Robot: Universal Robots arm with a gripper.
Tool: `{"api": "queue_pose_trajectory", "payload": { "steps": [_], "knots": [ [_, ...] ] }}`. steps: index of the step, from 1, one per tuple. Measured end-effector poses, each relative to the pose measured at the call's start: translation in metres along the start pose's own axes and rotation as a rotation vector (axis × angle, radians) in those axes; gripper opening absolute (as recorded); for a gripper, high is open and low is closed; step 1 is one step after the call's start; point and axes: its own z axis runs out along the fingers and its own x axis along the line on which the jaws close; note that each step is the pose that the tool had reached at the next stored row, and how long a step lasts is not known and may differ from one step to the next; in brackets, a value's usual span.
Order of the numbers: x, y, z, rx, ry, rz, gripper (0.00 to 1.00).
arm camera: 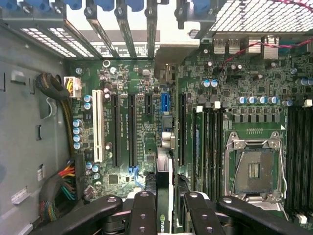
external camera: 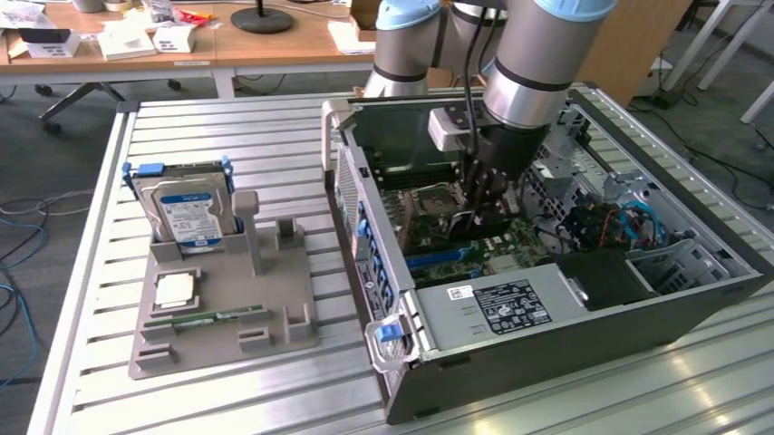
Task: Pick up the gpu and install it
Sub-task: 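Insert the gpu into the slot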
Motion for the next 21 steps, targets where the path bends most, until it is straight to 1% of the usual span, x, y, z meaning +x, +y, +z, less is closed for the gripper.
{"api": "queue_pose_trajectory", "payload": {
  "steps": [3,14,18,21],
  "knots": [
    [0.0,0.0033,-0.0001,0.0,0.0002,0.0,0.27],
    [0.0,0.0112,-0.0001,0.0005,0.0002,0.0,0.27],
    [0.001,0.0117,0.0001,0.0005,0.0004,0.0,0.27],
    [0.001,0.0117,0.0033,0.0011,0.0004,0.0,0.27]
  ]
}}
